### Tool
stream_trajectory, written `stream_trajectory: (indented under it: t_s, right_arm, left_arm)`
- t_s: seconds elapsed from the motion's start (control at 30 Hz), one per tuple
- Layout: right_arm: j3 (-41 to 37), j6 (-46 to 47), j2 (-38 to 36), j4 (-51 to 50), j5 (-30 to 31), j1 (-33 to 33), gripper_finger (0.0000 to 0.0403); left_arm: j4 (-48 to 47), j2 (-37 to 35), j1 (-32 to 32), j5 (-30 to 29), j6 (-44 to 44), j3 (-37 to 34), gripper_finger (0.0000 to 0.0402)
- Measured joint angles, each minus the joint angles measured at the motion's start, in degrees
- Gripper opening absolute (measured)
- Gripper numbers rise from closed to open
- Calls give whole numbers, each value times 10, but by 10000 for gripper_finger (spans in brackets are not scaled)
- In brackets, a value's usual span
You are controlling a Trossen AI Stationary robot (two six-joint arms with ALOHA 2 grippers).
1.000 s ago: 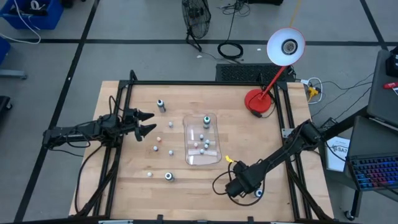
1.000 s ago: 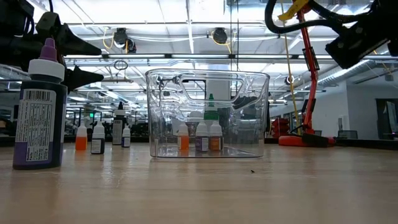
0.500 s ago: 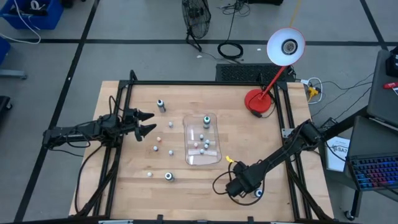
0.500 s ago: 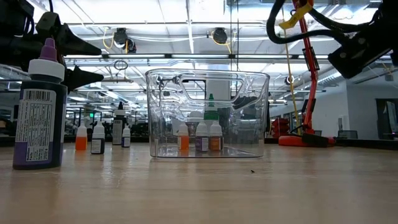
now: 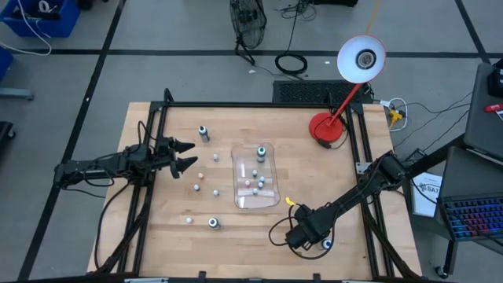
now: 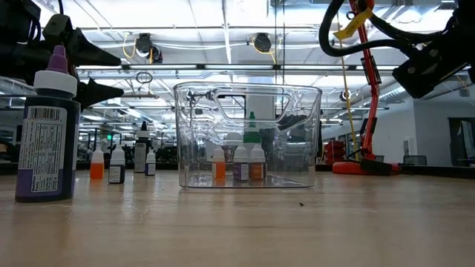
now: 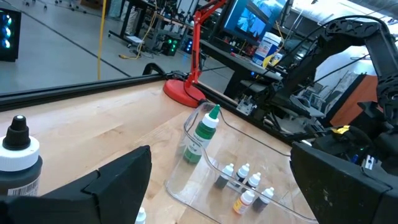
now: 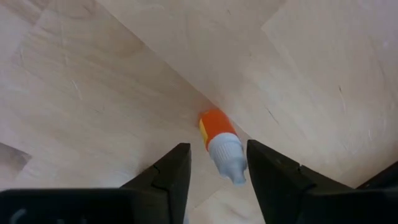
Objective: Pick & Place food coloring
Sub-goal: Put the small yellow food coloring bottle into the transparent bin
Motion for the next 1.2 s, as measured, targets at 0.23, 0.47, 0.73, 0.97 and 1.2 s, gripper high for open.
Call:
stream_trajectory:
  t_s: [0.23,0.47,0.73,0.97,1.2]
  right_arm:
    - [0,-3,0,0,1,0,88]
    - [0,-21,-1,-1,20,0,40]
    - [2,-113,-3,85,174,-10,40]
    - [12,-206,-46,83,328,-30,40]
    - [15,-301,-168,101,419,-46,40]
  left_arm:
    - [0,0,0,0,0,0,379]
    - [0,0,0,0,0,0,379]
    - [0,0,0,0,0,0,379]
    - [0,0,0,0,0,0,379]
    - [0,0,0,0,0,0,379]
